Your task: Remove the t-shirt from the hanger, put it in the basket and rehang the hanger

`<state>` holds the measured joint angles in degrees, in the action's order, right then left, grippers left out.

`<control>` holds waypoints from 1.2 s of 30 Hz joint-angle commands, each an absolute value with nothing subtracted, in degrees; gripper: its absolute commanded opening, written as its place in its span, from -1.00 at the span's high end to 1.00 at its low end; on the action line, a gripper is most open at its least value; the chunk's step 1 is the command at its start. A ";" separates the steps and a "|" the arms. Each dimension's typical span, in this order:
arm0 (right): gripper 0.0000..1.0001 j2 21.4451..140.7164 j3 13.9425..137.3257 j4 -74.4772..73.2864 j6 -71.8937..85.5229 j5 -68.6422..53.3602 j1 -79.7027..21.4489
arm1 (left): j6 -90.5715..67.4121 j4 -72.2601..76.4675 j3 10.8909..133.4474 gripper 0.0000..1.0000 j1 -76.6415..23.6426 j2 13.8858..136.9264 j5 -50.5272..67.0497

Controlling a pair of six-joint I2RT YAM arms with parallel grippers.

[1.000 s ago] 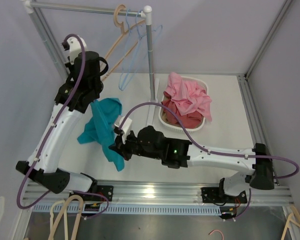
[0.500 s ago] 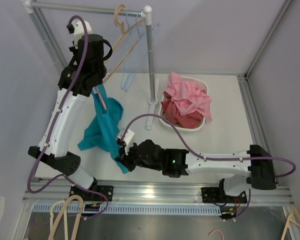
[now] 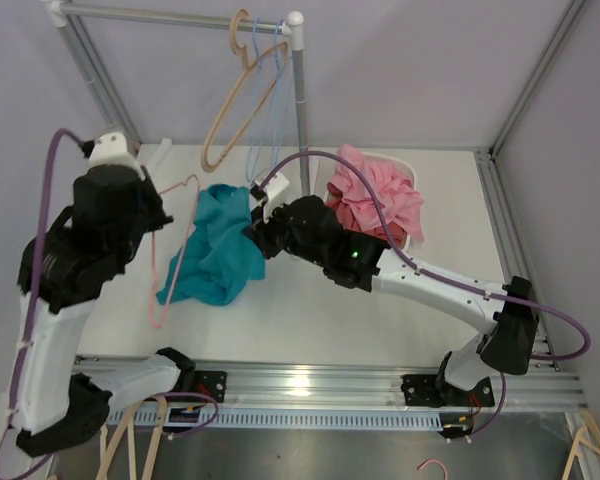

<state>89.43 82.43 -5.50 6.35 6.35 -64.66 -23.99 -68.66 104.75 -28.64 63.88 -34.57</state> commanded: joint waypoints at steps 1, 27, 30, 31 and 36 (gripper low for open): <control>1.00 90.26 84.46 -7.90 6.32 4.14 -61.19 | -26.37 -73.29 101.34 0.99 -29.27 55.40 -26.82; 1.00 83.39 114.95 -7.76 -3.86 18.81 -49.22 | -20.92 -48.34 100.71 0.99 -12.83 63.97 -31.63; 1.00 88.14 125.10 -7.73 -6.50 18.98 -46.33 | -20.48 -47.90 105.81 0.99 -11.70 68.19 -32.08; 1.00 91.90 128.03 -8.08 -7.11 19.07 -45.62 | -20.39 -47.55 107.47 0.99 -11.43 69.25 -31.65; 1.00 101.59 144.29 -8.88 -10.89 18.81 -41.32 | -16.18 -31.57 100.56 0.99 -11.07 69.88 -27.08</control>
<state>98.15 137.27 -10.96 -6.83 18.26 -43.55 -19.59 -43.66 103.13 -11.68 70.46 -29.34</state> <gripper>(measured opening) 0.008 0.017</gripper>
